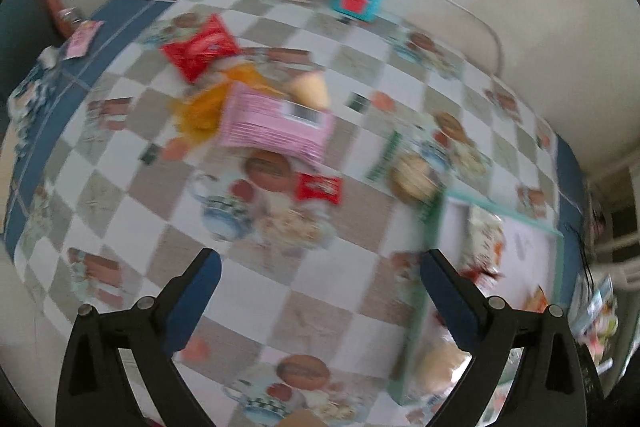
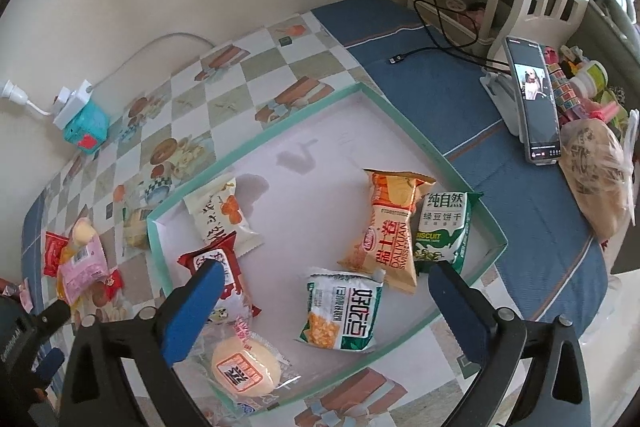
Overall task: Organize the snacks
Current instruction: 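Move both tools back over the snack pile, then grasp the pink bread bag with the right tool while the left tool grasps the yellow-orange bag, then carry the pink bread bag and yellow-orange bag over the white tray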
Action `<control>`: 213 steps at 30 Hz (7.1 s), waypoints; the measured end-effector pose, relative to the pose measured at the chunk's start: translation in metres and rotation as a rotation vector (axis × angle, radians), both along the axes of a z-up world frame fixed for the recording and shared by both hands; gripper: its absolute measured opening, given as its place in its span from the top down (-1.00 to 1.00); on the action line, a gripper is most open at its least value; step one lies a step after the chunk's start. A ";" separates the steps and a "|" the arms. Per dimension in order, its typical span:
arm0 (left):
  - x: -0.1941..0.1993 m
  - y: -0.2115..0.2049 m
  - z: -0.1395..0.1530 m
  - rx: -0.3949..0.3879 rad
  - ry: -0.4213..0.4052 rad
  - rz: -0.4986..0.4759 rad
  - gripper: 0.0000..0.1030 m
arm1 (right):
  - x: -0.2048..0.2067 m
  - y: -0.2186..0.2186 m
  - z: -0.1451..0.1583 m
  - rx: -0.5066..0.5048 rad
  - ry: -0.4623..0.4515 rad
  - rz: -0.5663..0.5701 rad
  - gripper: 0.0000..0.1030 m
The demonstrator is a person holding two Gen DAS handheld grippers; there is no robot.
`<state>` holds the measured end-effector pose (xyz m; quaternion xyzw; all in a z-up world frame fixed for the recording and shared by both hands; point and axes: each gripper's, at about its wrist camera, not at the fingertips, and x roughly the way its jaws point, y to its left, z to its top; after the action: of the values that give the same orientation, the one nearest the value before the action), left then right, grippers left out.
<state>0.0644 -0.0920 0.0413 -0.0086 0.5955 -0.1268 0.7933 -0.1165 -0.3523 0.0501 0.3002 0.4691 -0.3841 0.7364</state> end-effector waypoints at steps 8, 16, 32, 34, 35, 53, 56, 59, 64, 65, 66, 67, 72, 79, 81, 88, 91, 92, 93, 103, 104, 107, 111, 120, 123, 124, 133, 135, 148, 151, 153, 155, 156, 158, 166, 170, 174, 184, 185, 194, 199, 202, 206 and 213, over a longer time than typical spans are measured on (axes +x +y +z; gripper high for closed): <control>0.029 0.057 0.001 0.042 -0.026 0.153 -0.94 | 0.025 0.026 0.003 -0.006 0.001 0.071 -1.00; 0.052 0.111 0.008 0.085 -0.068 0.270 -0.94 | 0.061 0.068 0.010 -0.030 -0.009 0.174 -1.00; 0.083 0.180 0.006 0.103 -0.077 0.387 -0.94 | 0.120 0.135 0.004 -0.046 0.001 0.323 -1.00; 0.086 0.188 0.004 0.106 -0.074 0.402 -0.94 | 0.126 0.142 0.002 -0.038 -0.005 0.341 -1.00; 0.087 0.191 0.003 0.108 -0.073 0.407 -0.94 | 0.130 0.145 0.001 -0.032 -0.010 0.348 -1.00; 0.119 0.182 -0.029 0.030 0.019 0.351 -0.94 | 0.182 0.161 -0.033 0.002 -0.046 0.409 -1.00; 0.125 0.170 -0.035 0.012 0.030 0.317 -0.94 | 0.192 0.165 -0.047 0.007 -0.035 0.440 -1.00; 0.129 0.160 -0.040 0.007 0.032 0.295 -0.94 | 0.200 0.169 -0.058 0.016 -0.043 0.466 -1.00; 0.137 0.144 -0.046 -0.006 0.018 0.259 -0.94 | 0.210 0.172 -0.061 0.035 -0.121 0.488 -1.00; 0.139 0.142 -0.046 -0.009 0.015 0.252 -0.94 | 0.211 0.172 -0.061 0.041 -0.142 0.486 -1.00; 0.140 0.140 -0.048 -0.012 0.013 0.247 -0.94 | 0.213 0.172 -0.060 0.047 -0.160 0.482 -1.00; 0.142 0.138 -0.049 -0.019 0.010 0.240 -0.94 | 0.215 0.172 -0.059 0.050 -0.175 0.483 -1.00; 0.153 0.132 -0.054 -0.039 -0.013 0.208 -0.94 | 0.232 0.180 -0.060 0.059 -0.208 0.538 -1.00; 0.167 0.126 -0.064 -0.072 -0.034 0.125 -0.94 | 0.256 0.190 -0.072 0.087 -0.195 0.603 -1.00; 0.172 0.122 -0.064 -0.075 -0.043 0.089 -0.94 | 0.262 0.193 -0.076 0.095 -0.183 0.613 -1.00; 0.185 0.108 -0.052 -0.027 -0.135 -0.078 -0.94 | 0.279 0.204 -0.090 0.104 -0.150 0.661 -1.00; 0.184 0.101 -0.054 -0.012 -0.141 -0.156 -0.94 | 0.283 0.204 -0.096 0.113 -0.135 0.665 -1.00; 0.183 0.098 -0.056 -0.010 -0.138 -0.175 -0.94 | 0.284 0.204 -0.099 0.108 -0.127 0.665 -1.00; 0.182 0.094 -0.057 -0.008 -0.134 -0.198 -0.94 | 0.285 0.204 -0.101 0.106 -0.120 0.666 -1.00; 0.172 0.061 -0.071 0.015 -0.104 -0.340 -0.94 | 0.274 0.178 -0.109 0.061 -0.102 0.602 -1.00; 0.172 0.058 -0.073 0.019 -0.100 -0.345 -0.94 | 0.273 0.176 -0.109 0.062 -0.105 0.600 -1.00; 0.171 0.051 -0.078 0.026 -0.091 -0.354 -0.83 | 0.272 0.172 -0.109 0.060 -0.111 0.606 -1.00; 0.169 0.047 -0.082 0.009 -0.067 -0.358 -0.47 | 0.271 0.171 -0.110 0.048 -0.112 0.620 -0.96; 0.165 0.041 -0.082 -0.007 -0.045 -0.351 0.06 | 0.263 0.173 -0.107 0.034 -0.123 0.630 -0.74; 0.165 0.043 -0.083 -0.041 -0.013 -0.330 0.09 | 0.259 0.172 -0.103 0.047 -0.134 0.627 -0.71; 0.164 0.044 -0.083 -0.052 -0.003 -0.321 0.09 | 0.259 0.173 -0.102 0.053 -0.137 0.626 -0.71; 0.147 0.055 -0.077 -0.081 0.026 -0.222 0.17 | 0.238 0.175 -0.081 0.066 -0.158 0.607 -0.70; 0.141 0.059 -0.073 -0.094 0.027 -0.193 0.18 | 0.232 0.176 -0.074 0.066 -0.167 0.600 -0.70; 0.082 0.078 -0.018 -0.123 -0.030 -0.054 0.19 | 0.180 0.180 -0.017 0.029 -0.193 0.539 -0.70; 0.068 0.078 0.000 -0.124 -0.055 -0.028 0.19 | 0.164 0.175 -0.003 0.015 -0.211 0.509 -0.70; 0.061 0.077 0.010 -0.130 -0.067 -0.015 0.19 | 0.152 0.169 0.005 0.006 -0.214 0.477 -0.70; 0.053 0.074 0.018 -0.142 -0.077 -0.007 0.19 | 0.141 0.162 0.010 0.007 -0.219 0.449 -0.70; 0.049 0.073 0.022 -0.144 -0.081 -0.006 0.19 | 0.136 0.158 0.012 0.010 -0.222 0.438 -0.70; 0.040 0.065 0.031 -0.144 -0.096 -0.011 0.19 | 0.125 0.148 0.015 0.016 -0.227 0.409 -0.70; 0.013 0.025 0.048 -0.145 -0.128 -0.070 0.19 | 0.087 0.103 0.027 -0.026 -0.231 0.301 -0.70; 0.002 0.002 0.051 -0.138 -0.139 -0.119 0.19 | 0.071 0.078 0.033 -0.056 -0.224 0.245 -0.70; -0.005 -0.020 0.053 -0.141 -0.136 -0.156 0.19 | 0.055 0.054 0.035 -0.075 -0.205 0.176 -0.70; -0.029 -0.078 0.057 -0.138 -0.159 -0.269 0.19 | 0.027 0.011 0.033 -0.113 -0.176 0.082 -0.70; -0.032 -0.083 0.056 -0.141 -0.162 -0.278 0.19 | 0.025 0.008 0.032 -0.112 -0.176 0.076 -0.70; -0.051 -0.131 0.042 -0.171 -0.154 -0.370 0.19 | 0.005 -0.026 0.022 -0.118 -0.146 0.011 -0.70; -0.056 -0.153 0.028 -0.191 -0.128 -0.410 0.19 | -0.004 -0.045 0.014 -0.117 -0.138 -0.029 -0.70; -0.059 -0.162 0.023 -0.195 -0.129 -0.430 0.19 | -0.006 -0.054 0.007 -0.116 -0.132 -0.043 -0.70; -0.061 -0.175 0.015 -0.197 -0.126 -0.455 0.19 | -0.005 -0.061 -0.005 -0.107 -0.116 -0.052 -0.70; -0.064 -0.193 -0.002 -0.196 -0.115 -0.491 0.19 | 0.003 -0.065 -0.024 -0.095 -0.104 -0.037 -0.70</control>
<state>0.0000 -0.2846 0.0393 0.0666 0.5185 -0.3727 0.7667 -0.1133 -0.4172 0.0263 0.2930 0.4056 -0.4035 0.7660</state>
